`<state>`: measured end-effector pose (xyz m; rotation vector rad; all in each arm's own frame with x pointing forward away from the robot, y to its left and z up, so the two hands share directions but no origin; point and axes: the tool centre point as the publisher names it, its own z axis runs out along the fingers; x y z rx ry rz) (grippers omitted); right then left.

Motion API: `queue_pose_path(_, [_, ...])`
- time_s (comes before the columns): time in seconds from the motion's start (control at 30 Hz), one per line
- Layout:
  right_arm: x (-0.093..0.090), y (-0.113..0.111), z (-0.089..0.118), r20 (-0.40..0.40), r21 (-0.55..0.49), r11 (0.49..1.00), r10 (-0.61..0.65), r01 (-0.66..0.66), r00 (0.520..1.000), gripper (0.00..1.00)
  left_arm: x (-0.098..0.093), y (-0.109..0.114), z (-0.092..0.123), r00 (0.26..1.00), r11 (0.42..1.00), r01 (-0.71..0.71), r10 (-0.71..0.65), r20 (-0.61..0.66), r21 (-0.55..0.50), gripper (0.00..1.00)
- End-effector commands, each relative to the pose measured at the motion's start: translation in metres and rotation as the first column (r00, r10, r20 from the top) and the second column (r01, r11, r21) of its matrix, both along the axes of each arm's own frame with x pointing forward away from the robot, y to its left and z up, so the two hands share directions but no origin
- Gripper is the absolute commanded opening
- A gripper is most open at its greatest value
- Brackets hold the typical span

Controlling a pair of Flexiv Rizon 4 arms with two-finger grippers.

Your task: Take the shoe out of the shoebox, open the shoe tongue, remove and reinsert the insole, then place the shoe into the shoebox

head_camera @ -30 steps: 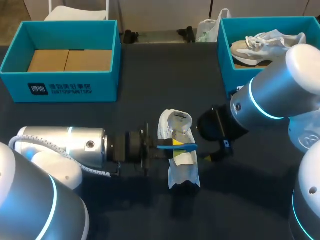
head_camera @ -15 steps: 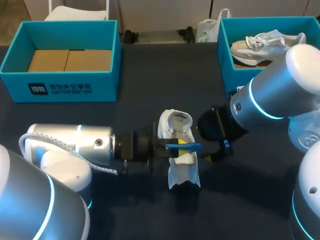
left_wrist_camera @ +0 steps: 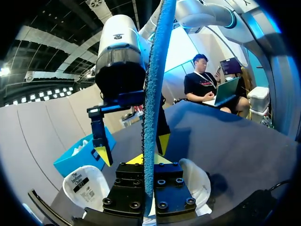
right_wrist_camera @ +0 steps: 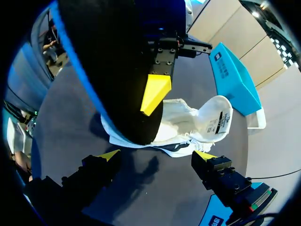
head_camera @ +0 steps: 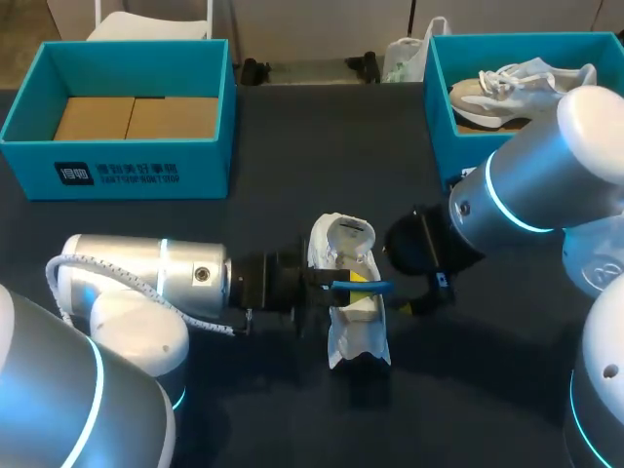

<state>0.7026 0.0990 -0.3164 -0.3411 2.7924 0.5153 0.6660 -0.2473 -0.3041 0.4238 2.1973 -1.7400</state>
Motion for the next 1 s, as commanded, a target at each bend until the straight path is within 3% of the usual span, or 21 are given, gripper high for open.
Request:
queue_pose_path(0.03, [-0.001, 0.0, 0.0, 0.002, 0.0, 1.0, -0.001, 0.001, 1.0, 1.0, 0.006, -0.006, -0.006, 1.0, 1.0, -0.004, 0.004, 0.009, 0.009, 0.0])
queue_pose_path(0.57, [-0.001, 0.0, 0.0, 0.002, 0.0, 1.0, -0.001, 0.001, 1.0, 1.0, 0.018, -0.011, -0.032, 0.999, 0.999, -0.026, 0.025, 0.025, 0.045, 0.0])
queue_pose_path(0.8, [-0.001, 0.0, 0.0, 0.002, 0.0, 1.0, -0.001, 0.001, 1.0, 1.0, 0.018, -0.01, -0.03, 0.999, 0.998, -0.031, 0.03, 0.025, 0.051, 0.0])
queue_pose_path(0.83, [-0.001, 0.0, 0.0, 0.002, 0.0, 1.0, -0.001, 0.001, 1.0, 1.0, 0.017, -0.009, -0.028, 0.999, 0.998, -0.031, 0.029, 0.025, 0.05, 0.04])
queue_pose_path(0.9, [-0.001, 0.0, 0.0, 0.002, 0.0, 1.0, -0.001, 0.001, 1.0, 1.0, 0.015, -0.008, -0.026, 0.999, 0.998, -0.028, 0.026, 0.025, 0.049, 0.43])
queue_pose_path(0.93, [-0.001, 0.0, 0.0, 0.002, 0.0, 1.0, -0.001, 0.001, 1.0, 1.0, 0.014, -0.006, -0.024, 0.999, 0.998, -0.027, 0.026, 0.024, 0.048, 0.54])
queue_pose_path(0.97, [-0.001, 0.0, 0.0, 0.002, 0.0, 1.0, -0.001, 0.001, 1.0, 1.0, 0.013, -0.005, -0.023, 0.999, 0.999, -0.027, 0.026, 0.023, 0.047, 0.61])
queue_pose_path(1.0, [-0.001, 0.0, 0.0, 0.002, 0.0, 1.0, -0.001, 0.001, 1.0, 1.0, 0.012, -0.003, -0.021, 0.999, 0.999, -0.025, 0.024, 0.021, 0.043, 0.6])
